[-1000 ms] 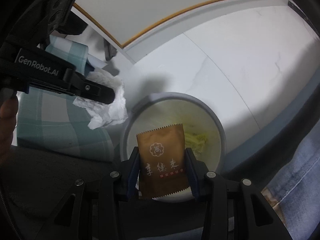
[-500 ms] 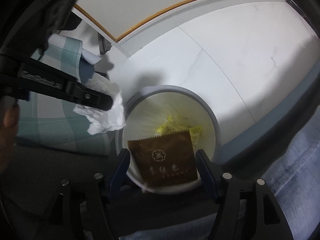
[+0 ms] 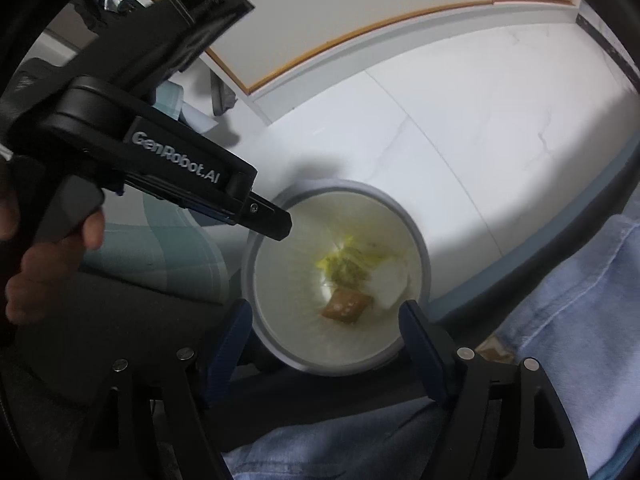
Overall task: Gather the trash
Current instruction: 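Open the left tool over the bin while the right tool releases the brown sachet, then move both tools back toward the table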
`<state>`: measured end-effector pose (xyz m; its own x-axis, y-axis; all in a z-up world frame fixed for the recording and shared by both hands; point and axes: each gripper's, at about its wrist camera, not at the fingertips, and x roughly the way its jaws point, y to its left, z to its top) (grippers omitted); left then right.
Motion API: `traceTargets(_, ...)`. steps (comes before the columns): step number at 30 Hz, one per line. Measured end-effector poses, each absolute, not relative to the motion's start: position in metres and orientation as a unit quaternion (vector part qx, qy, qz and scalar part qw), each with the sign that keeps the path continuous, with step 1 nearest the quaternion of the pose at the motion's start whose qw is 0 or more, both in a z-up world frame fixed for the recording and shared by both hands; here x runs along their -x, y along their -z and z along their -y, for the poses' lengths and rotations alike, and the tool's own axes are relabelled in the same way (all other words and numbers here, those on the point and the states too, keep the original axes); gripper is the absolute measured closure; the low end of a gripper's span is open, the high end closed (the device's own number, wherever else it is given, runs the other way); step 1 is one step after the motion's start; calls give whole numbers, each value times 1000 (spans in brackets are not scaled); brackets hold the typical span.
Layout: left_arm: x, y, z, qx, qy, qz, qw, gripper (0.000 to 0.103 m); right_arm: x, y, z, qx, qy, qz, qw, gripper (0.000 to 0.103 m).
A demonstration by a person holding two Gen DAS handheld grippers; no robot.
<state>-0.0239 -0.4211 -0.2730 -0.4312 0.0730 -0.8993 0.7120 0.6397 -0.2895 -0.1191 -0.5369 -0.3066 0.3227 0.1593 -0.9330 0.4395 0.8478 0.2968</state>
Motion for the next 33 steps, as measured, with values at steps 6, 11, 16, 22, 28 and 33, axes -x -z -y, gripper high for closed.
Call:
traceTargets(6, 20, 255, 421, -247, 335, -757, 503, 54, 125, 288, 543, -257, 98, -551, 788, 26)
traceTargets(11, 3, 211, 414, -201, 334, -720, 574, 54, 126, 264, 552, -260, 114, -529, 800, 24)
traceTargets(16, -19, 142, 403, -164, 351, -647, 657, 53, 126, 226, 556, -252, 124, -483, 829, 18)
traceTargets(22, -18, 70, 371, -157, 343, -554, 742, 40, 116, 175, 553, -245, 125, -420, 865, 15)
traceTargets(28, -29, 14, 320, -102, 328, -491, 801, 36, 96, 121, 529, -219, 109, -364, 899, 12)
traceTargets(33, -50, -28, 264, -74, 286, -434, 851, 33, 81, 82, 502, -192, 86, -318, 924, 6)
